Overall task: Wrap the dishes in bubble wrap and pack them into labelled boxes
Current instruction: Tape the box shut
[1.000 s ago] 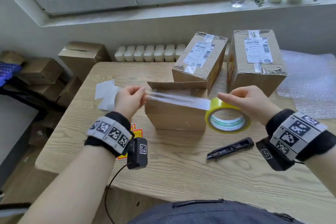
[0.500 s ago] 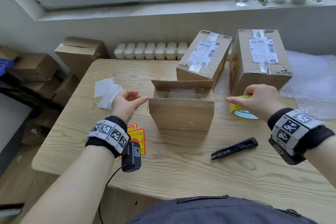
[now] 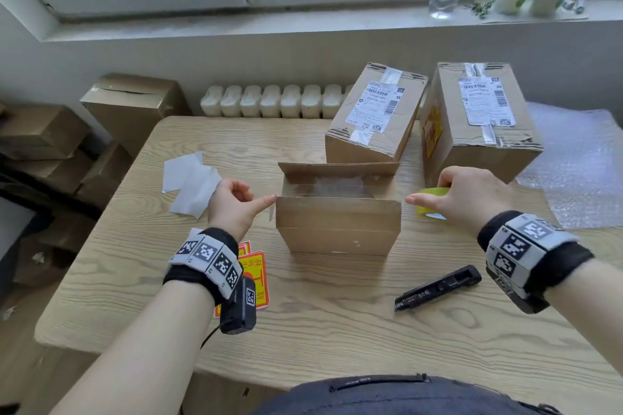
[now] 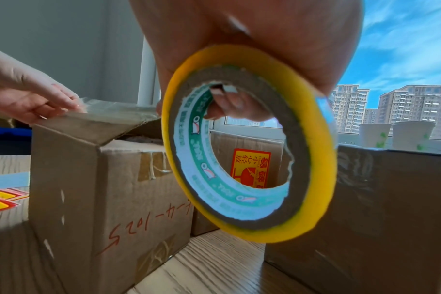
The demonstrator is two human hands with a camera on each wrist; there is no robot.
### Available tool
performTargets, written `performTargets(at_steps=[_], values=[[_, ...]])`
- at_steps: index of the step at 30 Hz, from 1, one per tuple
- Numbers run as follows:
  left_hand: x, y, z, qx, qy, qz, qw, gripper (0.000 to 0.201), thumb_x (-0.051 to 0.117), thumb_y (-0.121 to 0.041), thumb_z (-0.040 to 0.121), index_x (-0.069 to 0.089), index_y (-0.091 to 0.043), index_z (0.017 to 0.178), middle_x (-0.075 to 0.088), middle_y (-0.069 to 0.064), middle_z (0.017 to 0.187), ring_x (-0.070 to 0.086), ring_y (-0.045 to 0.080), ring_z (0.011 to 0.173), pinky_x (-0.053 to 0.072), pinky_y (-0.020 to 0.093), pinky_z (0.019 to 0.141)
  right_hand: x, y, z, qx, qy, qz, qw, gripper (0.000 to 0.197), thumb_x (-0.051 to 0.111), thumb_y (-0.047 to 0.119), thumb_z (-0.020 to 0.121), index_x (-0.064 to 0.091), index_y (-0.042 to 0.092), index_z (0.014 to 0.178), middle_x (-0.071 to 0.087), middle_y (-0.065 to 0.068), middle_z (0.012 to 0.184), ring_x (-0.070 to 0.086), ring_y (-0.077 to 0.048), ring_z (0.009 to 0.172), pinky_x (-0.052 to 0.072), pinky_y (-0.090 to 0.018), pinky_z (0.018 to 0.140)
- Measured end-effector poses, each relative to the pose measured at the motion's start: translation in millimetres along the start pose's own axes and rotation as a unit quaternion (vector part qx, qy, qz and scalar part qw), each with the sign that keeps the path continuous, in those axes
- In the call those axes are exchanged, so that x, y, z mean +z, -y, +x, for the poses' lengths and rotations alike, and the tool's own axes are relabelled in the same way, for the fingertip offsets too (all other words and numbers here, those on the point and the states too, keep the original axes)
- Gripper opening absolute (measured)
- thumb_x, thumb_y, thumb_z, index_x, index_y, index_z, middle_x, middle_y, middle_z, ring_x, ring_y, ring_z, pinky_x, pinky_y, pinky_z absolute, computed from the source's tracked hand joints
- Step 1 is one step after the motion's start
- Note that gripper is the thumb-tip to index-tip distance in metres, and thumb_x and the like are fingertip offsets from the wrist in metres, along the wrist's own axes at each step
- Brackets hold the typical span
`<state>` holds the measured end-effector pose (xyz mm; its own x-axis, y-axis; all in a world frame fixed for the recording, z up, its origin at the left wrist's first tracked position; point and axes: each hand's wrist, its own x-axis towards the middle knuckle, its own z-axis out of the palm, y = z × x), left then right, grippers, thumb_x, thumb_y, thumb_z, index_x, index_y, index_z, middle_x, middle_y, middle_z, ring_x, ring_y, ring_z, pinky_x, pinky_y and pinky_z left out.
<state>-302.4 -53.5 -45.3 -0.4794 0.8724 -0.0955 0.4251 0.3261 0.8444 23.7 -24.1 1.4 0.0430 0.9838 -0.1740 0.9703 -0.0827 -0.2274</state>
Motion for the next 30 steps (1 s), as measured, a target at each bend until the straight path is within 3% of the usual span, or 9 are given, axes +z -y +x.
performTargets(at_steps=[5, 9, 13, 15, 17, 19, 23, 26, 30], values=[[6, 6, 9, 0.001, 0.014, 0.019, 1.000, 0.052, 0.086, -0.024, 0.066, 0.047, -0.013, 0.099, 0.052, -0.003, 0.079, 0.049, 0.007, 0.071, 0.038, 0.016, 0.062, 12, 2, 7, -0.009, -0.004, -0.050, 0.999, 0.052, 0.052, 0.072, 0.076, 0.051, 0.020, 0.081, 0.053, 0.003, 0.077, 0.050, -0.018, 0.077, 0.036, -0.028, 0.064], [8, 14, 16, 0.008, 0.048, 0.014, 0.999, 0.049, 0.084, -0.025, 0.069, 0.052, -0.022, 0.106, 0.053, -0.001, 0.076, 0.052, 0.011, 0.072, 0.041, 0.020, 0.065, 23, 2, 9, -0.026, -0.007, -0.071, 0.997, 0.048, 0.050, 0.066, 0.082, 0.048, 0.018, 0.082, 0.055, 0.001, 0.083, 0.048, -0.019, 0.077, 0.036, -0.029, 0.065], [9, 16, 19, 0.044, 0.093, 0.041, 0.994, 0.018, 0.081, -0.023, 0.073, 0.066, -0.022, 0.083, 0.054, -0.003, 0.073, 0.051, 0.012, 0.070, 0.044, 0.025, 0.068, 34, 0, 13, -0.048, -0.012, -0.051, 0.997, 0.043, 0.053, 0.059, 0.084, 0.052, 0.017, 0.094, 0.059, -0.002, 0.098, 0.058, -0.024, 0.087, 0.043, -0.031, 0.068], [8, 18, 22, 0.058, 0.095, 0.047, 0.993, 0.016, 0.082, -0.028, 0.071, 0.067, -0.024, 0.073, 0.065, -0.002, 0.082, 0.060, 0.011, 0.078, 0.050, 0.029, 0.077, 38, -1, 13, -0.073, -0.019, -0.032, 0.997, 0.041, 0.057, 0.054, 0.085, 0.057, 0.019, 0.106, 0.054, -0.002, 0.107, 0.059, -0.025, 0.086, 0.047, -0.031, 0.068], [6, 17, 22, 0.081, 0.087, 0.091, 0.989, 0.016, 0.081, -0.034, 0.071, 0.067, -0.027, 0.071, 0.066, -0.002, 0.089, 0.060, 0.009, 0.085, 0.047, 0.027, 0.081, 42, -1, 13, -0.098, -0.030, -0.025, 0.994, 0.037, 0.060, 0.047, 0.086, 0.063, 0.020, 0.110, 0.052, -0.002, 0.113, 0.061, -0.027, 0.085, 0.049, -0.032, 0.068], [4, 12, 19, 0.109, 0.074, 0.148, 0.980, 0.016, 0.078, -0.038, 0.073, 0.065, -0.030, 0.071, 0.062, -0.004, 0.093, 0.055, 0.008, 0.089, 0.040, 0.026, 0.079, 45, -2, 14, -0.120, -0.057, -0.009, 0.991, 0.028, 0.065, 0.040, 0.084, 0.069, 0.017, 0.101, 0.054, -0.004, 0.111, 0.061, -0.029, 0.079, 0.050, -0.034, 0.065], [2, 5, 13, 0.143, 0.035, 0.191, 0.970, 0.017, 0.080, -0.042, 0.069, 0.067, -0.031, 0.073, 0.057, -0.008, 0.105, 0.052, 0.010, 0.103, 0.044, 0.029, 0.084, 50, -5, 15, -0.202, -0.150, 0.036, 0.967, 0.018, 0.083, 0.020, 0.070, 0.068, 0.009, 0.067, 0.062, -0.010, 0.099, 0.061, -0.031, 0.058, 0.051, -0.034, 0.050], [0, 5, 10, 0.150, 0.011, 0.192, 0.970, 0.021, 0.082, -0.042, 0.067, 0.070, -0.027, 0.075, 0.054, -0.011, 0.112, 0.048, 0.005, 0.106, 0.042, 0.028, 0.085, 47, -4, 13, -0.257, -0.184, 0.032, 0.948, 0.026, 0.087, 0.010, 0.060, 0.062, 0.008, 0.055, 0.065, -0.011, 0.115, 0.061, -0.026, 0.050, 0.048, -0.028, 0.043], [-1, 14, 6, 0.158, -0.010, 0.193, 0.968, 0.017, 0.080, -0.040, 0.070, 0.070, -0.026, 0.071, 0.059, -0.010, 0.110, 0.053, 0.008, 0.104, 0.045, 0.030, 0.082, 46, -6, 18, -0.335, -0.189, -0.047, 0.922, 0.034, 0.085, 0.008, 0.060, 0.053, 0.009, 0.047, 0.057, -0.005, 0.133, 0.059, -0.024, 0.048, 0.042, -0.026, 0.038]])
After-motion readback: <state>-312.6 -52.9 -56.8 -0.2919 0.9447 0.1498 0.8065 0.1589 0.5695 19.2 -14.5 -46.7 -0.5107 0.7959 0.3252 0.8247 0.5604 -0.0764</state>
